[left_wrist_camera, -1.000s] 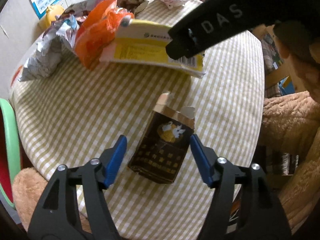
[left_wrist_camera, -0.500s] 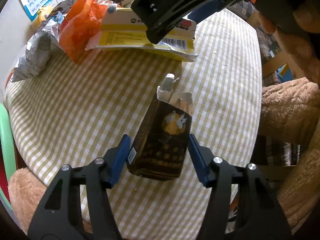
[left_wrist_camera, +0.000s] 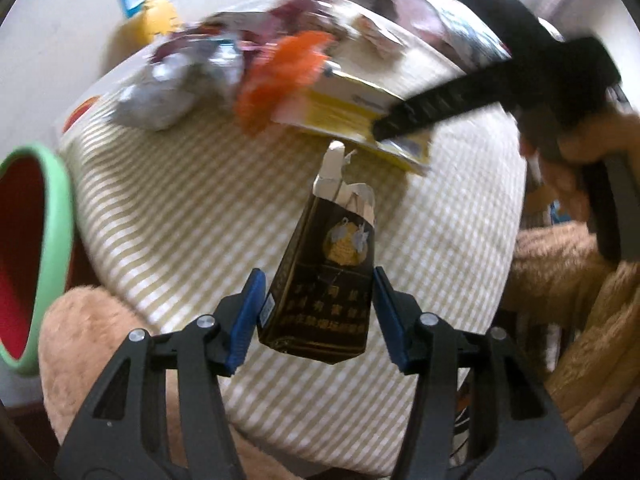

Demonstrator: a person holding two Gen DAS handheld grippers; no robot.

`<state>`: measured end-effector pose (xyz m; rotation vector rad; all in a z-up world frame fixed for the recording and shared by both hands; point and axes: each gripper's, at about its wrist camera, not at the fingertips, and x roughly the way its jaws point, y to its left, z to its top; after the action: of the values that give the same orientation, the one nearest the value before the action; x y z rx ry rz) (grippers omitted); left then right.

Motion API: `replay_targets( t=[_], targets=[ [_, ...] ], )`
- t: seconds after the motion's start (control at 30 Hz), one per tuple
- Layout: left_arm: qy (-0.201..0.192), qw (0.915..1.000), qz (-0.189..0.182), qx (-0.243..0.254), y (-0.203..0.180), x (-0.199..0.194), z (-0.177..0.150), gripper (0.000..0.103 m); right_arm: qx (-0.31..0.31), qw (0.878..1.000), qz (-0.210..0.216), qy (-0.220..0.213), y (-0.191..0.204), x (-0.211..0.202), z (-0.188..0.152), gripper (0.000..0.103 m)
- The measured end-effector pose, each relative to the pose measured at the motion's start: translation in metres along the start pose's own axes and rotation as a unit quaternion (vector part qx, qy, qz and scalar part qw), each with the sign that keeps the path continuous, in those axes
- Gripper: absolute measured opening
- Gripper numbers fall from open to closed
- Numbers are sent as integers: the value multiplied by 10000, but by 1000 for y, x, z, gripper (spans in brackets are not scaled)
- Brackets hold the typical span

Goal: Collect trash

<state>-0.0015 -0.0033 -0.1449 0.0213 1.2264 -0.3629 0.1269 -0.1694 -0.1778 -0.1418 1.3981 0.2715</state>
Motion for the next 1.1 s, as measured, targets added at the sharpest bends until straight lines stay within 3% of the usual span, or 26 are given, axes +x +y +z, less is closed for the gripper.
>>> replay_targets(
  t=[0.17,0.33,0.43,0.47,0.5,0.67,0.87,1.1],
  targets=[
    [-64,9987,46,-497,17,-3,-1,52,-119,9999,-70,-13,12,4,-1,73],
    [-140,9984,103,-547,22,-9,2,52,-272,9995,-142,8,24,5,-4,70],
    [-141,9982,152,-565,18,-6,0,52,-260,9994,-204,-71,30,4,-7,60],
    [-148,9981,162,-574,18,-6,0,52,-242,9994,-203,-110,31,3,-9,49],
    [-175,9980,173,-590,18,-8,0,52,-230,9994,-218,-142,31,2,-10,44],
    [-322,9971,181,-664,21,-17,-1,52,5,9993,-287,-245,31,-4,-18,28],
    [-516,9954,126,-795,28,-30,-3,52,221,9988,-11,-445,37,-27,-37,22],
    [-736,9935,139,-858,32,-40,-4,52,821,9898,526,-1040,45,-66,-76,20]
  ],
)
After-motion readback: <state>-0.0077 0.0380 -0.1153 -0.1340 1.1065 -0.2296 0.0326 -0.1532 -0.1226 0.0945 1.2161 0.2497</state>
